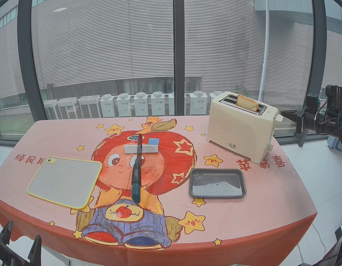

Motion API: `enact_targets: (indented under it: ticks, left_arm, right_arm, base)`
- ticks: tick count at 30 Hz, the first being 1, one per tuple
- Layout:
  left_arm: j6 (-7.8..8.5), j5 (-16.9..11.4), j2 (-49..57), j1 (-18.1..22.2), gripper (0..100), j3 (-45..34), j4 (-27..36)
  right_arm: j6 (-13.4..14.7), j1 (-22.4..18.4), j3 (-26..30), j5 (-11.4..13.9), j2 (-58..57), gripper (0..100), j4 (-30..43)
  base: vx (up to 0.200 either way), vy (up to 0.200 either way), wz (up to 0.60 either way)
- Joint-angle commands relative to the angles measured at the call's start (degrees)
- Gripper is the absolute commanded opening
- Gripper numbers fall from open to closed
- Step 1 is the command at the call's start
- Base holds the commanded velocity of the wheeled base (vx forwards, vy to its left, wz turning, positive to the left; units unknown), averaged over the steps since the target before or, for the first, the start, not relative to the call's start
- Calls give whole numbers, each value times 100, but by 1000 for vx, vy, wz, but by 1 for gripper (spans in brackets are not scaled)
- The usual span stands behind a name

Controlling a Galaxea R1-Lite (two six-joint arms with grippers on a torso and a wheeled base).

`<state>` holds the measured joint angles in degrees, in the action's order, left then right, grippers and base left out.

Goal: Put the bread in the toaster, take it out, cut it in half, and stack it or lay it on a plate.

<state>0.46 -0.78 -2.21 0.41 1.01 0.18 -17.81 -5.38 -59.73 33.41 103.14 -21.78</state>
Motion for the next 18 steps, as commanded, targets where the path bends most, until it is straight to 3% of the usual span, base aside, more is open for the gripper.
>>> enact_targets:
  ticks: [1,18]
  left_arm:
    - [-2,-1,-8,2,100,-101,-1]
    - [-2,-1,-8,2,100,-101,-1]
  right_arm:
    - [-3,-16,14,-2,145,0,-1]
    - [32,-69,41,-2,443,0,-414]
  base:
    - [0,0,0]
    - [0,0,0]
